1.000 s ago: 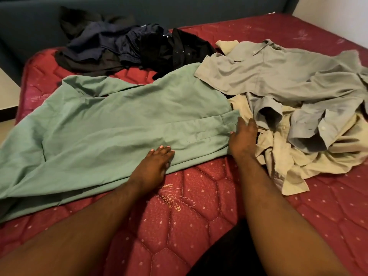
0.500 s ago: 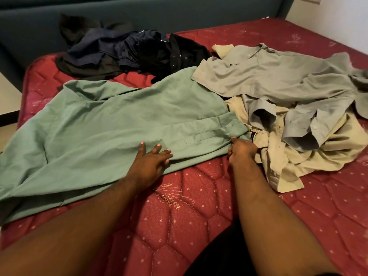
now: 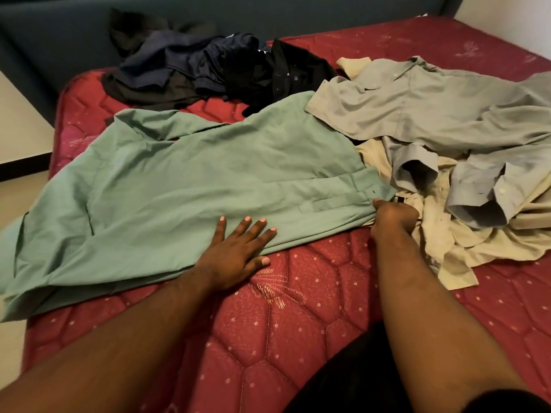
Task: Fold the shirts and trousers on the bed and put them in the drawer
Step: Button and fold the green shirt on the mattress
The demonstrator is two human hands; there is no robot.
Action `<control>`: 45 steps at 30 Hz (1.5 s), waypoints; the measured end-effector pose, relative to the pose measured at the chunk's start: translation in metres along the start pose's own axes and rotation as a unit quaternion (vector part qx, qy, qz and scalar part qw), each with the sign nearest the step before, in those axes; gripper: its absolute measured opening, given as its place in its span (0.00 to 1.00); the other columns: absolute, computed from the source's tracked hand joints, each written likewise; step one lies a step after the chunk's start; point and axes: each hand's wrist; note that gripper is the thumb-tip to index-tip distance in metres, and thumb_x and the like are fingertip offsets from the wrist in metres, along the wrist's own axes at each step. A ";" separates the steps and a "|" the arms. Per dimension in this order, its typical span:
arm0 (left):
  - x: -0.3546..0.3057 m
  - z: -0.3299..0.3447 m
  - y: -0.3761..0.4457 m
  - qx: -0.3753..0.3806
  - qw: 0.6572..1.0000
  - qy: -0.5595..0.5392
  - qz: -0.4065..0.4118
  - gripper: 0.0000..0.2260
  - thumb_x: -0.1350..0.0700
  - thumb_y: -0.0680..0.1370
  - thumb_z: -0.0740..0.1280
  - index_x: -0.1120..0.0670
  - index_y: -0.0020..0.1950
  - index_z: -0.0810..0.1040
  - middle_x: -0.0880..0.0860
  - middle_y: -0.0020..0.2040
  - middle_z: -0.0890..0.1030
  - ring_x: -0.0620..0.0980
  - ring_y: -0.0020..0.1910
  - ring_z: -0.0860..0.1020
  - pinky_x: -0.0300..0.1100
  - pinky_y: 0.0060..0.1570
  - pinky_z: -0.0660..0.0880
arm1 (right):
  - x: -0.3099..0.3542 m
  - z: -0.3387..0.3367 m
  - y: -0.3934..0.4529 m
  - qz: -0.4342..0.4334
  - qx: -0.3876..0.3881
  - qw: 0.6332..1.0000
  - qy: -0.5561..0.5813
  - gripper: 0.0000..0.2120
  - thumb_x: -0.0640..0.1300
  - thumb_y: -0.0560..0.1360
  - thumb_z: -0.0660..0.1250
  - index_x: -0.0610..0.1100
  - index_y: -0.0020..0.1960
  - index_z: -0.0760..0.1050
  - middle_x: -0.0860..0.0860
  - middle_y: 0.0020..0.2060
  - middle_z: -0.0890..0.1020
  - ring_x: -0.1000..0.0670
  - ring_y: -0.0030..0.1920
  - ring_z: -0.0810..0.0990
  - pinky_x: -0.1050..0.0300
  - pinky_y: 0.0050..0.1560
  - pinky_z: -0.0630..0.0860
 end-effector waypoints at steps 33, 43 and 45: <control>0.146 0.010 -0.064 -0.055 0.978 -0.072 -0.188 0.31 0.31 0.78 0.47 0.37 0.78 0.44 0.40 0.79 0.43 0.49 0.79 0.42 0.62 0.74 0.40 | -0.065 0.148 -0.197 -0.539 0.378 0.495 -0.567 0.37 0.76 0.71 0.44 0.65 0.76 0.41 0.59 0.78 0.43 0.51 0.78 0.41 0.37 0.73 0.38; 0.142 0.010 -0.066 -0.072 0.976 -0.026 -0.202 0.31 0.30 0.78 0.46 0.38 0.78 0.44 0.41 0.80 0.44 0.52 0.79 0.42 0.66 0.70 0.34 | 0.005 0.040 -0.038 -0.467 0.258 0.506 -0.678 0.49 0.81 0.61 0.29 0.59 0.78 0.39 0.54 0.79 0.44 0.45 0.78 0.43 0.39 0.75 0.42; 0.122 0.000 -0.060 -0.092 0.972 0.017 -0.216 0.31 0.32 0.79 0.47 0.41 0.79 0.47 0.44 0.80 0.48 0.54 0.79 0.43 0.68 0.66 0.29 | 0.000 0.057 -0.068 -0.508 0.252 0.495 -0.658 0.48 0.80 0.64 0.32 0.58 0.78 0.41 0.53 0.79 0.42 0.45 0.78 0.42 0.38 0.74 0.38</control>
Point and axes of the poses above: each hand's wrist, its own y-axis towards the middle knuckle, its own z-axis out of the palm, x = y × z
